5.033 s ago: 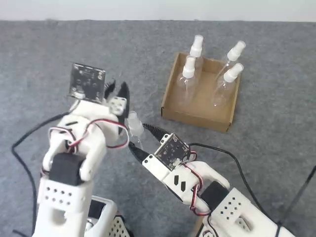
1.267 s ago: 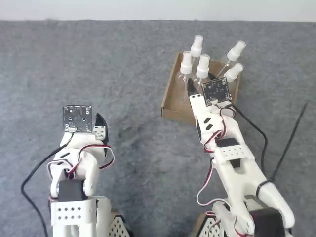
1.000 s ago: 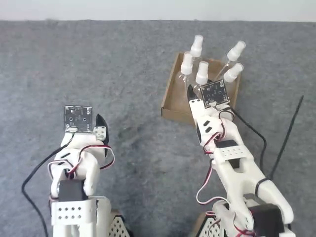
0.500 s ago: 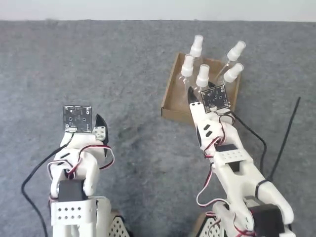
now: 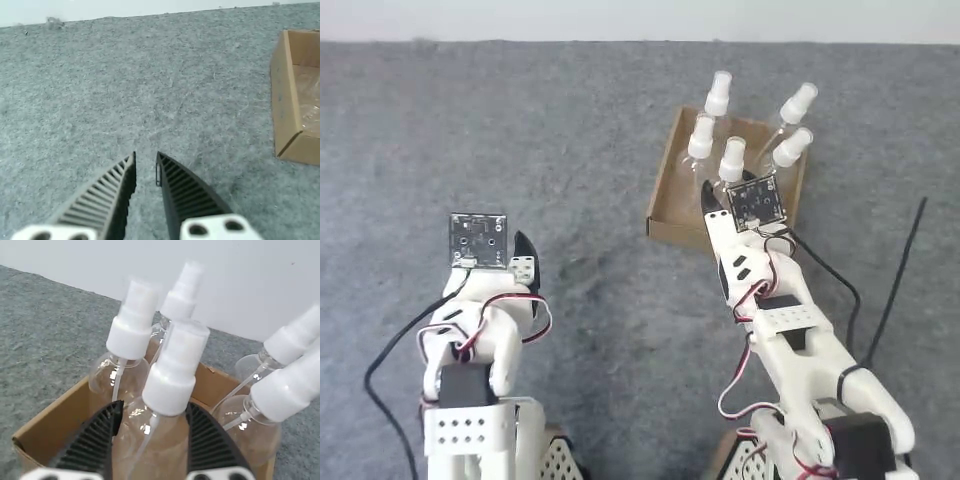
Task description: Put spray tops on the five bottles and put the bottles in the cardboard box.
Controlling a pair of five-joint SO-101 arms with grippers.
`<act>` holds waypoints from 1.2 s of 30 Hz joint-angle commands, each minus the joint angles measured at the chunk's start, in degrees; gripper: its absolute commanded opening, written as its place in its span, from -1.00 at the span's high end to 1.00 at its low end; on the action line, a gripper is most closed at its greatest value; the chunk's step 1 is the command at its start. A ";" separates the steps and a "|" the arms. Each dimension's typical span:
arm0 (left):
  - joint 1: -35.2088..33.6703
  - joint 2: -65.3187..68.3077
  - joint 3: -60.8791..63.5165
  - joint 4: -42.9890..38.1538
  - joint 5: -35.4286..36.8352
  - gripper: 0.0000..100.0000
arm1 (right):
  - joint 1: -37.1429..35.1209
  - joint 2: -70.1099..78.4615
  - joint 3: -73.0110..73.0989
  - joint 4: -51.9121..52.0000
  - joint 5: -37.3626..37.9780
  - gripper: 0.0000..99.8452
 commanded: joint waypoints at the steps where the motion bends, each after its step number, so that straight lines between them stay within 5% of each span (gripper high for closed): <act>1: 0.18 -1.32 -0.31 -1.67 0.09 0.88 | -0.48 -0.92 0.35 -1.19 0.70 0.99; 9: 0.18 -1.32 -0.31 -1.67 0.09 0.88 | -0.57 -0.75 1.32 -1.27 0.70 0.73; 36: 0.18 -1.14 0.66 -3.96 0.00 0.88 | -0.48 -1.10 1.14 -1.19 0.79 0.52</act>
